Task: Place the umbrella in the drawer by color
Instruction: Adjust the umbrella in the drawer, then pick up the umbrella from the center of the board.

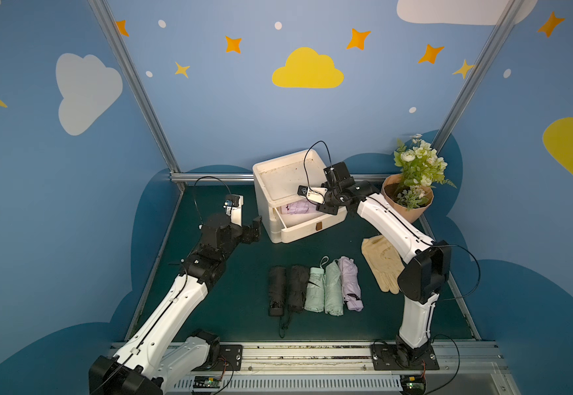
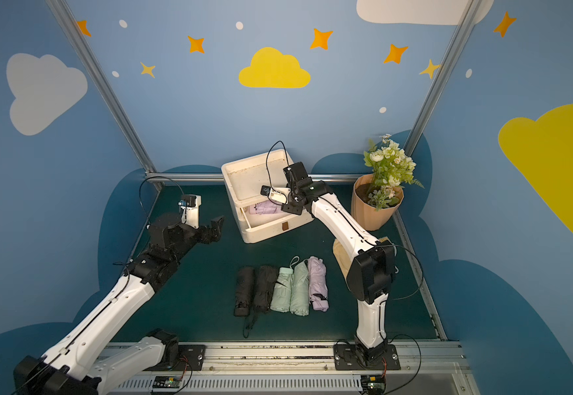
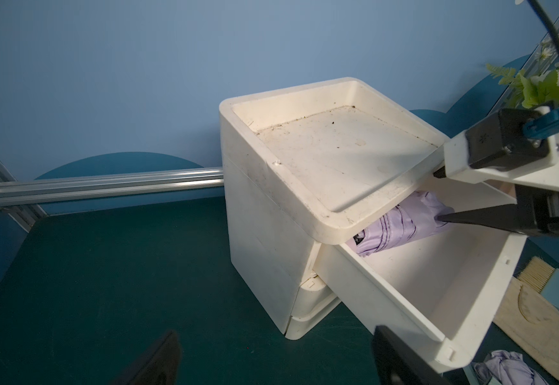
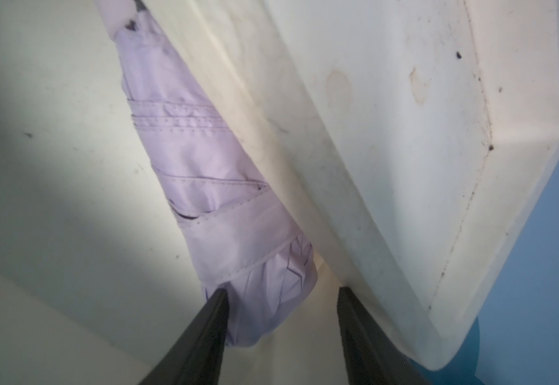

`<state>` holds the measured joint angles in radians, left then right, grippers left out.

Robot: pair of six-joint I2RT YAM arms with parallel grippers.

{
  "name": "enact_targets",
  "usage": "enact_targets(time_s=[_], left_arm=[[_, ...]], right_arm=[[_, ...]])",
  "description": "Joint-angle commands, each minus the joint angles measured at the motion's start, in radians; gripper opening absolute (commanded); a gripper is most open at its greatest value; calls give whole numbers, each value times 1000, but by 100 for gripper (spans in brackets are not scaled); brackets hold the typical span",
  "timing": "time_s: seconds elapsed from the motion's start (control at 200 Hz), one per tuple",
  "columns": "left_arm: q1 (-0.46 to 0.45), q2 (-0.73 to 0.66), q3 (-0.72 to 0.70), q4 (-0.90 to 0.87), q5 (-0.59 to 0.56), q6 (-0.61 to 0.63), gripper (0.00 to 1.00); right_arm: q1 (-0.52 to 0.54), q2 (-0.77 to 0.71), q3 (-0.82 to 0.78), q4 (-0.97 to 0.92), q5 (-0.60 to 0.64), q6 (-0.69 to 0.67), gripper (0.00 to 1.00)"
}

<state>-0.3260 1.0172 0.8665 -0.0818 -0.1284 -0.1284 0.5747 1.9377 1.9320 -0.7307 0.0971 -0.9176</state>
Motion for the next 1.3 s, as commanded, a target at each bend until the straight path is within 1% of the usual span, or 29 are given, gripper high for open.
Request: enact_targets(time_s=[0.0,0.13,0.165,0.195,0.27,0.32,0.385,0.4,0.456,0.476,0.606,0.721,0.856,1.051,1.196,1.242,1.292], left_arm=[[8,-6,2,-2,14,-7,93],[12,-15,16,-17,32,-27,93],[13,-20,20,-23,45,-32,93],[12,-23,28,-31,55,-42,93],[12,-30,49,-63,78,-83,94],[12,-33,64,-92,91,-123,93],[12,-43,72,-119,111,-175,93],[12,-45,73,-124,119,-188,93],[13,-56,69,-135,151,-220,93],[12,-61,66,-139,163,-229,93],[12,-100,26,-152,214,-312,93],[12,-131,-28,-133,274,-345,93],[12,-150,-93,-98,292,-390,93],[12,-133,-164,-34,309,-443,93],[11,-101,-149,-47,305,-422,93],[10,-93,-139,-58,301,-417,93],[11,-88,-135,-64,299,-413,93]], right_arm=[[-6,-59,43,38,-46,58,59],[-6,-151,51,-26,-76,136,61],[-5,-173,61,-58,-74,172,64],[-6,-192,71,-86,-65,213,68],[-4,-254,75,-152,-53,358,74],[-3,-311,44,-179,-69,461,74],[-4,-410,-58,-177,-110,599,81],[-4,-437,-86,-172,-122,649,83],[-4,-536,-214,-138,-158,762,91],[-4,-572,-259,-127,-164,800,93],[-19,-766,-495,-125,-179,998,95],[-35,-848,-644,-181,-187,1110,95],[-52,-852,-802,-212,-214,1197,95],[-74,-752,-983,-178,-233,1261,96],[-101,-638,-1018,-136,-303,1275,96],[-111,-591,-1012,-138,-338,1241,95],[-119,-537,-1005,-136,-360,1227,91]])
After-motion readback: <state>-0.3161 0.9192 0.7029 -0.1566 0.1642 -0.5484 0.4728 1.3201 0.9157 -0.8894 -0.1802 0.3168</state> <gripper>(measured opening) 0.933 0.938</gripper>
